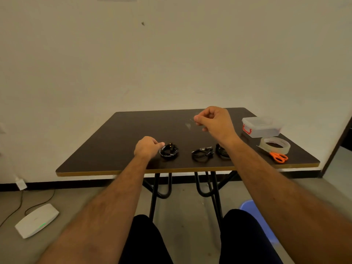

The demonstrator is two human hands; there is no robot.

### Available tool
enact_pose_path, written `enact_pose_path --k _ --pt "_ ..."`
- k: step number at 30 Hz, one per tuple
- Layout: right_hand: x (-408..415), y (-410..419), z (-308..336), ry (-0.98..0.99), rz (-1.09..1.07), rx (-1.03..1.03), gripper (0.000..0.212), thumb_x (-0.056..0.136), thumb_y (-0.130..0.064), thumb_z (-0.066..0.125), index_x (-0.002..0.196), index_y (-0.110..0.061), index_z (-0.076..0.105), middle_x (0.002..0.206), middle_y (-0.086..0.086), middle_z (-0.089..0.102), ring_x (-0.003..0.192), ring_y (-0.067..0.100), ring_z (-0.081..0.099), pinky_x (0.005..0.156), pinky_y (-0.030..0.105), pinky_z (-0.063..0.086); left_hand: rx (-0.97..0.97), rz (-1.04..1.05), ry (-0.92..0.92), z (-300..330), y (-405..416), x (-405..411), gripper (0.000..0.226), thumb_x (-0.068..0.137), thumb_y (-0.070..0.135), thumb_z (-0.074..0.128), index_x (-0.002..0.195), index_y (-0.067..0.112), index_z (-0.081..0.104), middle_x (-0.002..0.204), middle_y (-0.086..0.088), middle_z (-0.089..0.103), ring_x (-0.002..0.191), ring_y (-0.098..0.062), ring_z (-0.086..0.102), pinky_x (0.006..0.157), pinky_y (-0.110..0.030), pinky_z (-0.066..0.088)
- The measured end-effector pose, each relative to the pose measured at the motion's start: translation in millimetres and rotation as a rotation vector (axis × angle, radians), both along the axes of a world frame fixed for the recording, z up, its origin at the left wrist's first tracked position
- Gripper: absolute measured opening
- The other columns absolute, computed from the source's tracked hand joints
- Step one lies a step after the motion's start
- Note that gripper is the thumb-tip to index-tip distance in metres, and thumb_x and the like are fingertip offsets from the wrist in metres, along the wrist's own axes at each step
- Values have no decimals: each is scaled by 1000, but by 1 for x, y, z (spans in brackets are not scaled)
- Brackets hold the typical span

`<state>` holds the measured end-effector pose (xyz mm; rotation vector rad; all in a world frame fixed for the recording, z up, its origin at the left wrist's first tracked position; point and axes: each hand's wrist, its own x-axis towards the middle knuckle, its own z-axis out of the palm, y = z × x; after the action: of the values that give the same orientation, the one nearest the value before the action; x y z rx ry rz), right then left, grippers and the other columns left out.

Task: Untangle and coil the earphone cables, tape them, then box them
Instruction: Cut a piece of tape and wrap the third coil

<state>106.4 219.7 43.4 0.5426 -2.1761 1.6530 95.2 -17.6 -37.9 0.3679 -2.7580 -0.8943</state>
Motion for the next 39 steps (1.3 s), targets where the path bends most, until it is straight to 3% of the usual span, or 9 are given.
enact_pose_path --k 4,7,11,20,24,27,33,37,39 --pt "0 12 -9 -8 12 16 9 86 -17 74 79 -13 70 74 3 73 79 30 70 64 31 58 -237 -27 -144 0 15 -22 40 94 49 59 102 11 68 94 -6 68 87 -20 64 74 -34 52" --pt "1 16 -15 -16 33 24 9 86 -16 74 78 -15 69 74 3 72 79 25 71 61 28 57 -317 -24 -235 -2 22 -32 32 93 41 62 104 11 67 92 -5 66 85 -20 63 71 -32 50" --pt "1 21 -20 -25 64 35 8 86 -16 74 82 -11 70 76 6 72 79 25 70 60 25 57 -413 35 -208 -8 30 -37 24 93 35 64 99 13 68 89 -5 66 82 -19 63 67 -30 49" --pt "2 28 -23 -49 99 48 9 87 -17 73 82 -10 69 77 9 73 80 28 69 61 28 59 -511 10 -186 -8 41 -36 12 97 20 59 97 10 67 84 -5 61 79 -21 61 69 -32 50" --pt "4 26 -14 -56 103 27 9 87 -17 72 82 -11 68 77 8 73 82 27 70 61 29 58 -460 -8 -198 0 41 -26 13 96 20 60 99 9 67 92 -8 67 85 -22 64 79 -35 55" --pt "7 21 -6 -64 118 20 10 87 -18 71 81 -12 67 76 7 74 82 26 71 62 31 58 -416 -21 -220 14 42 -18 18 97 23 59 104 9 67 89 -7 63 83 -21 63 78 -34 55" --pt "7 5 14 -32 62 -43 11 95 -21 62 85 -17 59 81 3 74 79 20 72 60 23 53 -514 -157 -117 61 64 7 19 97 19 58 103 4 69 93 -13 70 81 -26 65 71 -36 53" --pt "9 -9 18 50 -159 2 13 100 -28 51 93 -18 53 84 0 70 75 16 66 63 30 53 -556 -285 64 97 93 40 17 100 17 51 100 5 63 94 -10 67 85 -26 63 74 -37 52" --pt "14 -11 25 73 -230 39 14 102 -31 47 97 -17 50 82 1 68 73 18 66 62 36 55 -530 -349 162 115 108 58 17 100 16 48 96 7 62 87 -7 67 78 -24 63 72 -38 52"
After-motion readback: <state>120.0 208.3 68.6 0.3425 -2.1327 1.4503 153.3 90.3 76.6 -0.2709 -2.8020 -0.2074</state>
